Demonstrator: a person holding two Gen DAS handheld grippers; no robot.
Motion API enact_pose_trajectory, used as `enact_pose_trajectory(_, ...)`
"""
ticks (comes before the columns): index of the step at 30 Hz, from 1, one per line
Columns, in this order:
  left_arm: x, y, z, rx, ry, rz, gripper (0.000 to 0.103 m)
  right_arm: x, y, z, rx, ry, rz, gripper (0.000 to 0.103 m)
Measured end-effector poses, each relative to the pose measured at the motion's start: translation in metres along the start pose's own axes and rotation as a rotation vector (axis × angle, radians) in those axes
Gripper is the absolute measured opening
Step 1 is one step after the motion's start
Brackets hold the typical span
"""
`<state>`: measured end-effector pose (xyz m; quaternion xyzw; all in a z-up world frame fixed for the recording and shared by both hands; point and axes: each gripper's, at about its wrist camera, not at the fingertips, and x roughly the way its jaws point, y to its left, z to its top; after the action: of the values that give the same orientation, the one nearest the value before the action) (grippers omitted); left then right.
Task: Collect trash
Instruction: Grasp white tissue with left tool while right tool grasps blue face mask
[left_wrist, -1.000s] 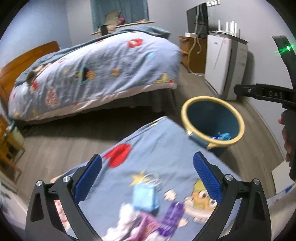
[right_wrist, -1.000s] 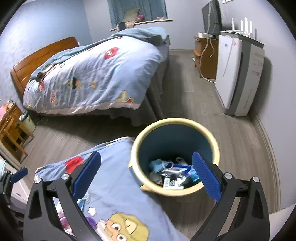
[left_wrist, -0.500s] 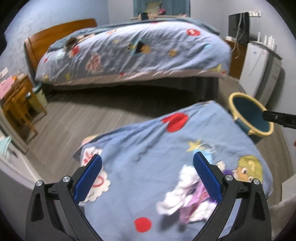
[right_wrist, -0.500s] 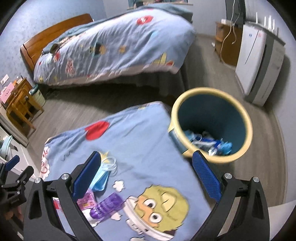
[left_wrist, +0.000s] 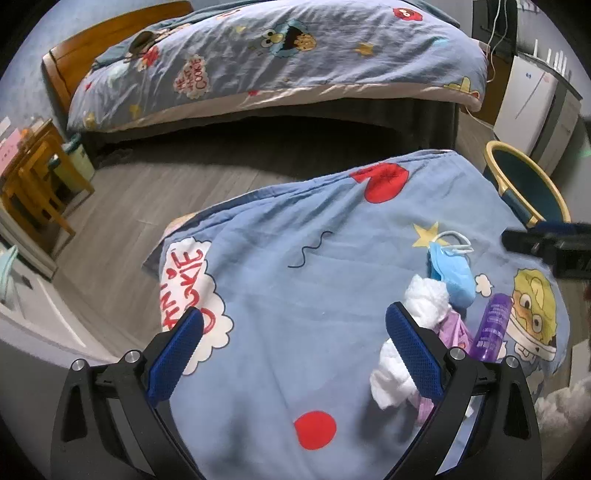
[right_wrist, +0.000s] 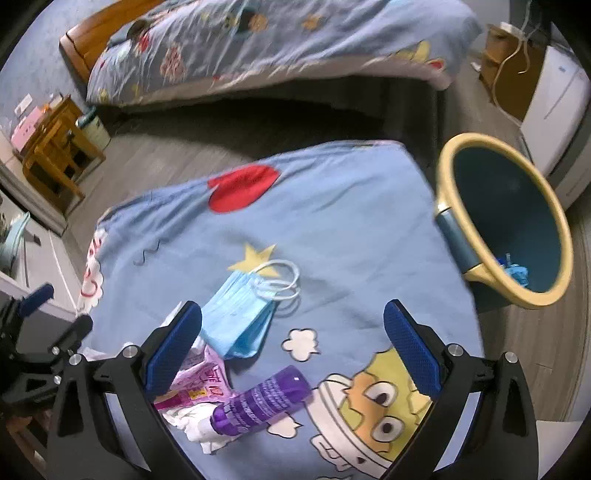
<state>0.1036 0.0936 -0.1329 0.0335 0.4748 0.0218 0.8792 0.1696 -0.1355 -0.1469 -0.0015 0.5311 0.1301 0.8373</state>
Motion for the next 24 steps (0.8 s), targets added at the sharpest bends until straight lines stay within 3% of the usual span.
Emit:
enact_pose_trajectory(3, 0.003, -0.001, 0.000, 0.003, 0.005, -0.007, 0.098, 0.014, 0.013, -0.004, -0.038, 0.042, 0.020, 0.088)
enact_pose_trajectory(8, 0.009, 0.001, 0.000, 0.014, 0.019, -0.013, 0.098, 0.033, 0.028, -0.010, -0.096, 0.106, 0.047, 0.059)
enact_pose_trajectory(12, 0.014, 0.003, 0.001, 0.012, 0.027, -0.018, 0.098, 0.043, 0.028, -0.014, -0.084, 0.150, 0.096, 0.044)
enact_pose_trajectory(14, 0.015, 0.003, 0.001, 0.015, 0.029, -0.024, 0.098, 0.046, 0.026, -0.014, -0.061, 0.171, 0.138, 0.023)
enact_pose_trajectory(15, 0.015, 0.003, 0.001, 0.016, 0.029, -0.027, 0.098, 0.046, 0.026, -0.013, -0.054, 0.174, 0.153, 0.019)
enact_pose_trajectory(17, 0.015, 0.001, 0.001, 0.020, 0.029, -0.039, 0.098, 0.044, 0.023, -0.012, -0.042, 0.171, 0.164, 0.012)
enact_pose_trajectory(24, 0.019, -0.020, -0.001, 0.068, 0.042, -0.106, 0.098, 0.029, 0.005, -0.005, 0.014, 0.124, 0.154, 0.009)
